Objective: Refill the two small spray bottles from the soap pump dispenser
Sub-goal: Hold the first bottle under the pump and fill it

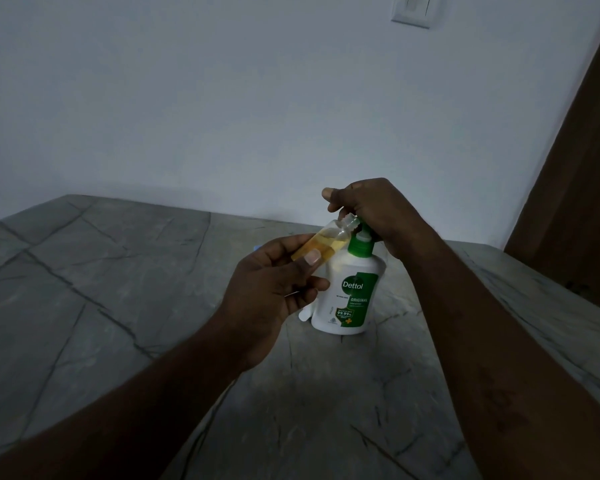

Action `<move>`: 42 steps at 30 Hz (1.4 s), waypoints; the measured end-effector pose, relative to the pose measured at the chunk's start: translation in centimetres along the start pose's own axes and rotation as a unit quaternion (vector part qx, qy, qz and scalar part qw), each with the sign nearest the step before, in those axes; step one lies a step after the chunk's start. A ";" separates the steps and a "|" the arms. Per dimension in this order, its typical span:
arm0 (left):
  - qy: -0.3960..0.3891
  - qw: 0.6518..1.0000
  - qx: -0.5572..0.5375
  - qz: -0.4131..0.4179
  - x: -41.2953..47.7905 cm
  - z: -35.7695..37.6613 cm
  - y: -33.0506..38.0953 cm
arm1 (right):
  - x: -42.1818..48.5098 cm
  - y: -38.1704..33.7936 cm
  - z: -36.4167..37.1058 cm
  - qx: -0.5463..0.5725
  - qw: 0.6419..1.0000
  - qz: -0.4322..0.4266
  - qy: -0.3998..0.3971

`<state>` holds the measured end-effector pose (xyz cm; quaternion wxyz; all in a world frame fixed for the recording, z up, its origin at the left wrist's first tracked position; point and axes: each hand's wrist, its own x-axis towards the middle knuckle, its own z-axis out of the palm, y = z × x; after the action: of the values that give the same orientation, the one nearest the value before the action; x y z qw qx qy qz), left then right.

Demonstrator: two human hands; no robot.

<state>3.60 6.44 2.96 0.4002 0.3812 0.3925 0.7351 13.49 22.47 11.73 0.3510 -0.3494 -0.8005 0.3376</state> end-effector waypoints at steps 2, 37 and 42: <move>0.000 1.000 -0.002 0.000 0.0 0.0 0.0 | 0.1 0.1 0.0 0.001 1.000 0.006 -0.010; 0.002 1.000 0.009 -0.008 -0.1 0.2 0.0 | 0.3 0.2 -0.2 -0.016 0.998 0.031 -0.055; 0.006 1.000 0.010 -0.009 -0.2 0.1 0.0 | 0.0 0.3 0.0 -0.001 0.996 0.048 -0.081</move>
<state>3.78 6.32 2.92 0.4002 0.3772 0.4054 0.7302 13.55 22.63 11.47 0.2683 -0.3596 -0.8087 0.3804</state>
